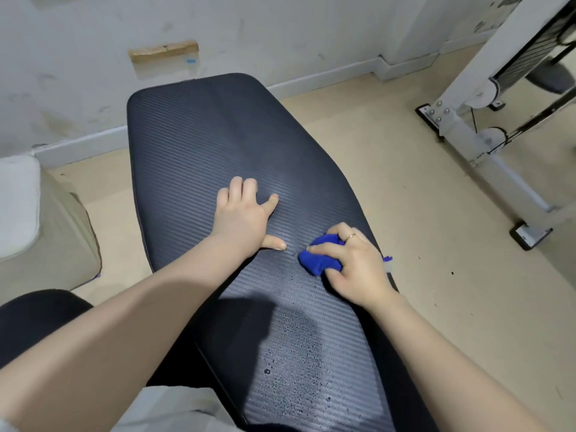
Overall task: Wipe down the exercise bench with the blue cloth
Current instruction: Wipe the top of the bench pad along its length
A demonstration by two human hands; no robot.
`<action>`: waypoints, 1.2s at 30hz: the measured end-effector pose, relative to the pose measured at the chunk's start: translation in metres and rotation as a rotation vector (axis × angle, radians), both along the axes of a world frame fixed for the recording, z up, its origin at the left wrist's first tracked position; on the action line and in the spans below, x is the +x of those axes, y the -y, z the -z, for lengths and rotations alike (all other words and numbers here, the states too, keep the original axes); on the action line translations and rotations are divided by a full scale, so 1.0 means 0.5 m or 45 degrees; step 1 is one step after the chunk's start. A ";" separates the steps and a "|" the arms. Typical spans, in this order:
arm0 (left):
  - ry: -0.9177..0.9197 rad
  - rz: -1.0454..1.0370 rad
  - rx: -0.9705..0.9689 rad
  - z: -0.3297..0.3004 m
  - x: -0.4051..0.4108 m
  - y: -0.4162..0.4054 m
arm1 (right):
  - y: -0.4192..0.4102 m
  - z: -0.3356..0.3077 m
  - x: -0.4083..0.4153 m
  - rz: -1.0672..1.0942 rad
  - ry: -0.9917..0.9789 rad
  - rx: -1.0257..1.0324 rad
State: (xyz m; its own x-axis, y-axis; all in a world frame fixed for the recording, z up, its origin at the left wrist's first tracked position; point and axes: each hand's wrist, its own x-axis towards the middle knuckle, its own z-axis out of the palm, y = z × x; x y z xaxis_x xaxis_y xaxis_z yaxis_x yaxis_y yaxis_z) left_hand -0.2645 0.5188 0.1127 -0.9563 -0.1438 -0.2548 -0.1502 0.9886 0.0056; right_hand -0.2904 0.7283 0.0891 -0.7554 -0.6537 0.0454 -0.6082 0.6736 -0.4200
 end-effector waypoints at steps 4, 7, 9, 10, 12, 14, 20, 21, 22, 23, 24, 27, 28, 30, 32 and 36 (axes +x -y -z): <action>0.013 0.019 -0.031 -0.003 -0.007 -0.001 | 0.063 0.005 -0.070 0.090 -0.029 -0.025; -0.011 -0.009 0.000 0.005 -0.001 0.003 | 0.120 0.000 -0.121 0.255 -0.058 0.037; -0.027 -0.019 0.025 0.006 0.004 0.006 | 0.128 -0.002 -0.094 0.227 -0.068 0.046; -0.027 -0.018 0.040 0.005 0.006 0.008 | 0.123 -0.001 -0.065 0.175 -0.076 0.032; -0.026 -0.009 0.075 0.000 0.001 0.014 | 0.105 0.003 -0.005 0.076 -0.030 0.004; -0.015 -0.005 0.116 -0.004 0.001 0.019 | 0.103 0.003 -0.001 0.043 0.014 0.001; -0.293 -0.314 0.322 -0.002 0.088 0.069 | 0.198 0.008 -0.136 0.363 -0.105 0.093; -0.302 -0.401 0.353 0.005 0.108 0.080 | 0.209 0.007 -0.132 0.380 -0.119 0.121; -0.282 -0.483 0.379 0.010 0.126 0.087 | 0.217 0.005 -0.116 0.361 -0.101 0.138; -0.254 -0.567 0.406 0.017 0.141 0.092 | 0.221 0.005 -0.090 0.282 -0.077 0.129; -0.242 -0.652 0.441 0.021 0.151 0.092 | 0.220 0.006 -0.060 0.145 -0.066 0.093; -0.337 -0.942 0.655 0.024 0.161 0.080 | 0.203 0.003 -0.017 -0.231 0.013 0.029; -0.391 -1.058 0.774 0.024 0.161 0.074 | 0.205 0.001 -0.037 -0.250 0.005 0.061; -0.508 -1.263 0.996 0.023 0.162 0.064 | 0.221 0.005 -0.098 -0.030 -0.046 0.101; -0.636 -1.355 1.114 0.026 0.163 0.059 | 0.238 -0.001 -0.128 0.247 -0.076 0.128; -0.711 -1.449 1.113 0.030 0.156 0.060 | 0.240 0.001 -0.023 -0.006 -0.059 0.079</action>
State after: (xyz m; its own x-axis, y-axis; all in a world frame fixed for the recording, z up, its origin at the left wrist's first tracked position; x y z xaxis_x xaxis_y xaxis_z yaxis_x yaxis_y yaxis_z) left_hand -0.1865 0.4886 0.0976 -0.4464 -0.8416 -0.3041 -0.5804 0.0137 0.8142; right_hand -0.3017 0.6081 0.0888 -0.7504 -0.6598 0.0392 -0.6290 0.6947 -0.3489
